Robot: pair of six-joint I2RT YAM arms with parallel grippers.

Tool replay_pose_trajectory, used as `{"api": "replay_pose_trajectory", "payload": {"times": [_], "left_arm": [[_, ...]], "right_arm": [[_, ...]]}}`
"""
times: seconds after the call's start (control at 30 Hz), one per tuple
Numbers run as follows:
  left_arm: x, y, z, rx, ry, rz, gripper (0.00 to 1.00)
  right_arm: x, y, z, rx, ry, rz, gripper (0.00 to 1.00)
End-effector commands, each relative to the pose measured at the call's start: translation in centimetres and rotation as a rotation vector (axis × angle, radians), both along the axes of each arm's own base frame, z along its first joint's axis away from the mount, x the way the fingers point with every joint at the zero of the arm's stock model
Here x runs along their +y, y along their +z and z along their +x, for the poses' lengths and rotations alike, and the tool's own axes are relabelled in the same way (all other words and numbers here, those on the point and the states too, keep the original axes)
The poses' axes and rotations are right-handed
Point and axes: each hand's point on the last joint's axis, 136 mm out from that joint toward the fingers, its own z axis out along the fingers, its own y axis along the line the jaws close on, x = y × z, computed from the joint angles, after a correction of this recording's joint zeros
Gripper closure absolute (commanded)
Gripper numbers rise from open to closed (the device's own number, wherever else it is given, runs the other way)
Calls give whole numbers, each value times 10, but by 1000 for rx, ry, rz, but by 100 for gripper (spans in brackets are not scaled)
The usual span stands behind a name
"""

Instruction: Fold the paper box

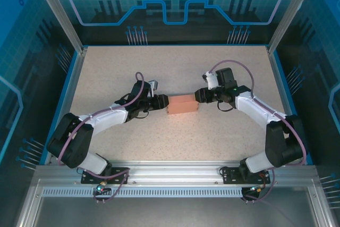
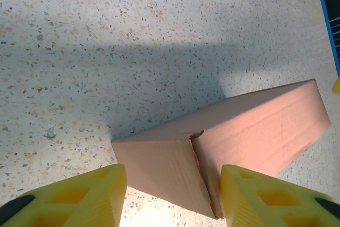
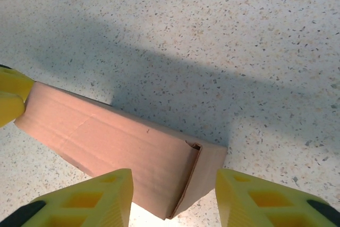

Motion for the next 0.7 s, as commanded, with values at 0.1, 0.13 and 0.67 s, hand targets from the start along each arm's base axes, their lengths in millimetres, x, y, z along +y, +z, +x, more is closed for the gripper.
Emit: {"api": "replay_pose_trajectory", "payload": {"times": [0.1,0.13,0.67], "left_arm": [[5,-10,-1,26,-6,55,48],[6,-11,-1,27,-5,58,48],[17,-45,-19,99,-13,122,56]], "right_arm": [[3,-24,-8,95,25,40,55],[2,-26,-8,100,24,39,55],[-14,-61,-29,185,3,14,69]]}}
